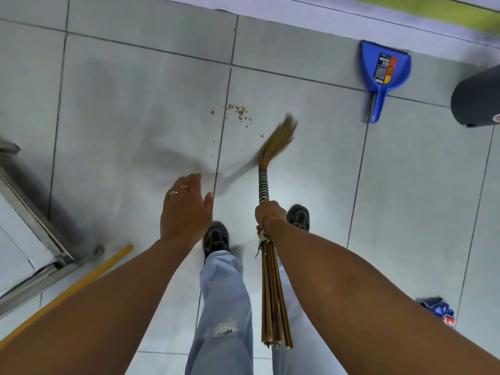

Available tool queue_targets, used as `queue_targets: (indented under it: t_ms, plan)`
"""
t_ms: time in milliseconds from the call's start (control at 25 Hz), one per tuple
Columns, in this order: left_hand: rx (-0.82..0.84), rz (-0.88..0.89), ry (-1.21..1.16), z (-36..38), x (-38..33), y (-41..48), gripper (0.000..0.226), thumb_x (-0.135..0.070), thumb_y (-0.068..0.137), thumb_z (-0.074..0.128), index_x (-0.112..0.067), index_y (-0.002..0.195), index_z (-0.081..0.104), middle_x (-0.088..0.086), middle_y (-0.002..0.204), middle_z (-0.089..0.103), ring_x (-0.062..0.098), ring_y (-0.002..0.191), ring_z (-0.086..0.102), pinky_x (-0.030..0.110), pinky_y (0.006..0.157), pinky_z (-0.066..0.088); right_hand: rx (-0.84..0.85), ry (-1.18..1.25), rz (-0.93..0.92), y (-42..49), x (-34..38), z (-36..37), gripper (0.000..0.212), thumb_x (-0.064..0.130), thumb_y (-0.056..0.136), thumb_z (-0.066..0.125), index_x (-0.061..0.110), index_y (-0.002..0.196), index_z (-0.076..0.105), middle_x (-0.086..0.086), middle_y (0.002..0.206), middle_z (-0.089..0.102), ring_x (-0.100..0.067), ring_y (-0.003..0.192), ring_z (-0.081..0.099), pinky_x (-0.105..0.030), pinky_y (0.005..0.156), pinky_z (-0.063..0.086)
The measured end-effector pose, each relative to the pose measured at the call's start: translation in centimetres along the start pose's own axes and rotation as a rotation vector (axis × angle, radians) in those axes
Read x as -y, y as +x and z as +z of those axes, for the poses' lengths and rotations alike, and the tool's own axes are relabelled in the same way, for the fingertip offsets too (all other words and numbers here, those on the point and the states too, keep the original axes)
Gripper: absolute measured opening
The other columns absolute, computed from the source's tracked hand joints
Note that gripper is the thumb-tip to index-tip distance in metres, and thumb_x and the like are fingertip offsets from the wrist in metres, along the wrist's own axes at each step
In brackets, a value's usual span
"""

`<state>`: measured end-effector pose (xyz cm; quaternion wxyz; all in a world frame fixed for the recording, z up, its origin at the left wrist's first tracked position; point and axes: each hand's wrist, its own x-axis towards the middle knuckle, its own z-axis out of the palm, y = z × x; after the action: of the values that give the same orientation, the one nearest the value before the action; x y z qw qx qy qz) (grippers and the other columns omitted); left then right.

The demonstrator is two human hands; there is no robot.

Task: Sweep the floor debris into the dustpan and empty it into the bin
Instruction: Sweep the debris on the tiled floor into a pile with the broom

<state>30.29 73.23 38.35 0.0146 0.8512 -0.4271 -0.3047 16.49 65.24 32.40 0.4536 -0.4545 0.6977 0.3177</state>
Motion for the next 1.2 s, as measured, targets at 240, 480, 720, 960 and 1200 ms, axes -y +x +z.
queue_targets:
  t_ms: [240, 480, 720, 960, 1200]
  plan:
    - [0.016, -0.031, 0.006, -0.3, 1.9, -0.3, 0.046, -0.022, 0.092, 0.049, 0.0, 0.131, 0.04, 0.024, 0.131, 0.053, 0.038, 0.128, 0.042, 0.046, 0.107, 0.037, -0.035, -0.022, -0.063, 0.3, 2.9, 0.9, 0.034, 0.02, 0.097, 0.039, 0.002, 0.121, 0.055, -0.014, 0.118, 0.065, -0.028, 0.103, 0.065, -0.031, 0.082, 0.05]
    - [0.007, -0.053, -0.029, -0.2, 1.8, -0.3, 0.047, -0.024, 0.093, 0.046, -0.001, 0.133, 0.038, 0.023, 0.135, 0.05, 0.036, 0.131, 0.04, 0.045, 0.109, 0.035, -0.073, -0.035, -0.15, -0.3, 3.9, 2.0, 0.035, 0.022, 0.095, 0.038, 0.008, 0.124, 0.052, -0.014, 0.118, 0.063, -0.032, 0.106, 0.064, -0.038, 0.089, 0.054]
    - [-0.013, -0.051, -0.061, 0.0, 0.8, -1.3, 0.047, -0.024, 0.093, 0.046, -0.001, 0.134, 0.039, 0.022, 0.135, 0.05, 0.036, 0.131, 0.041, 0.045, 0.108, 0.036, -0.165, 0.024, -0.28, -3.0, 0.4, 2.4, 0.043, 0.024, 0.099, 0.031, 0.022, 0.142, 0.029, -0.019, 0.112, 0.062, -0.036, 0.101, 0.061, -0.037, 0.076, 0.046]
    - [-0.088, -0.047, -0.103, 0.2, -0.7, -1.7, 0.046, -0.024, 0.094, 0.044, 0.0, 0.133, 0.039, 0.023, 0.135, 0.05, 0.036, 0.13, 0.043, 0.046, 0.108, 0.038, -0.258, -0.119, -0.406, -2.7, -2.5, 2.0, 0.047, 0.034, 0.101, 0.026, 0.026, 0.147, 0.022, -0.02, 0.105, 0.066, -0.036, 0.095, 0.062, -0.038, 0.074, 0.046]
    - [-0.117, -0.021, -0.114, 1.4, -2.6, -1.4, 0.045, -0.024, 0.093, 0.044, 0.001, 0.131, 0.041, 0.023, 0.131, 0.053, 0.037, 0.127, 0.045, 0.046, 0.107, 0.039, -0.114, -0.525, -0.572, -2.0, -4.9, 0.2, 0.046, 0.035, 0.102, 0.023, 0.028, 0.147, 0.022, -0.019, 0.106, 0.064, -0.037, 0.093, 0.063, -0.037, 0.067, 0.043]
